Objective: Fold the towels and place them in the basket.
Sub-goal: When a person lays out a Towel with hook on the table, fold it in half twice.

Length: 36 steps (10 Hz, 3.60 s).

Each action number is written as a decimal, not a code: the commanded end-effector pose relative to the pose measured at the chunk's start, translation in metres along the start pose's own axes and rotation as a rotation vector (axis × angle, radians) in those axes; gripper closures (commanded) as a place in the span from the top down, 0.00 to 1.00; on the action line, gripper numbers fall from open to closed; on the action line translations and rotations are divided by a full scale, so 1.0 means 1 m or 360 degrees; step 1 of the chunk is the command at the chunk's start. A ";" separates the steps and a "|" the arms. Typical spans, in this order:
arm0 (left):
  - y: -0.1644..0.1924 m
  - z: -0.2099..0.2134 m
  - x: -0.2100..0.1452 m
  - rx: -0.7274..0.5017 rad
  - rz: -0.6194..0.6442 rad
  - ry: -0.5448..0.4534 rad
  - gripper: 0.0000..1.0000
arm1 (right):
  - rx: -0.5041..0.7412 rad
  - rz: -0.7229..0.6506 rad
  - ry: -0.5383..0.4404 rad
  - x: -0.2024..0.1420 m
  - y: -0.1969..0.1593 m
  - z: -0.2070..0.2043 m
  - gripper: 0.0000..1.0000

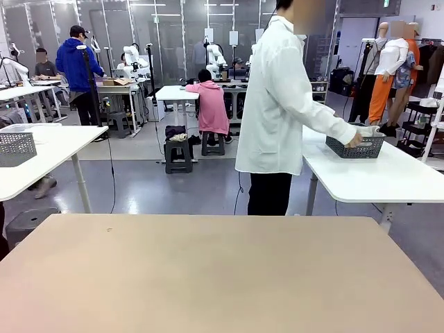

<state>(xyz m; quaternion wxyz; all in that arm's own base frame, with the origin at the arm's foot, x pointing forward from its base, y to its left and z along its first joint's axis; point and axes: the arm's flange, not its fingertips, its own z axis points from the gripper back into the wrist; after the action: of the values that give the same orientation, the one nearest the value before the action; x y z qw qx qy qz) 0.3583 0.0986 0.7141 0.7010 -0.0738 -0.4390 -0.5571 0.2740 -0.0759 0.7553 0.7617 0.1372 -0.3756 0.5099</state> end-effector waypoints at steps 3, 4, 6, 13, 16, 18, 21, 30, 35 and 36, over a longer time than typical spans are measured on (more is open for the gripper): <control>0.001 0.000 0.001 -0.0019 -0.0034 -0.0030 1.00 | 0.0017 0.0028 -0.0011 0.001 0.000 0.001 1.00; 0.001 0.000 0.001 -0.0019 -0.0034 -0.0030 1.00 | 0.0017 0.0028 -0.0011 0.001 0.000 0.001 1.00; 0.001 0.000 0.001 -0.0019 -0.0034 -0.0030 1.00 | 0.0017 0.0028 -0.0011 0.001 0.000 0.001 1.00; 0.001 0.000 0.001 -0.0019 -0.0034 -0.0030 1.00 | 0.0017 0.0028 -0.0011 0.001 0.000 0.001 1.00; 0.001 0.000 0.001 -0.0019 -0.0034 -0.0030 1.00 | 0.0017 0.0028 -0.0011 0.001 0.000 0.001 1.00; 0.001 0.000 0.001 -0.0019 -0.0034 -0.0030 1.00 | 0.0017 0.0028 -0.0011 0.001 0.000 0.001 1.00; 0.001 0.000 0.001 -0.0019 -0.0034 -0.0030 1.00 | 0.0017 0.0028 -0.0011 0.001 0.000 0.001 1.00; 0.002 0.006 0.002 -0.0189 -0.0007 -0.0019 1.00 | 0.0017 0.0028 -0.0011 0.001 0.000 0.001 1.00; -0.003 0.002 -0.001 -0.0208 0.0020 0.0026 1.00 | 0.0017 0.0028 -0.0011 0.001 0.000 0.001 1.00; -0.003 0.002 -0.001 -0.0208 0.0020 0.0026 1.00 | 0.0017 0.0028 -0.0011 0.001 0.000 0.001 1.00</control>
<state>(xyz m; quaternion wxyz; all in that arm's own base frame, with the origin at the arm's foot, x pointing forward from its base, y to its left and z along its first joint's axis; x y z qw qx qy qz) 0.3560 0.1015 0.7127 0.7082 -0.1185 -0.3859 -0.5792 0.2734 -0.0747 0.7551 0.7603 0.1377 -0.3749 0.5123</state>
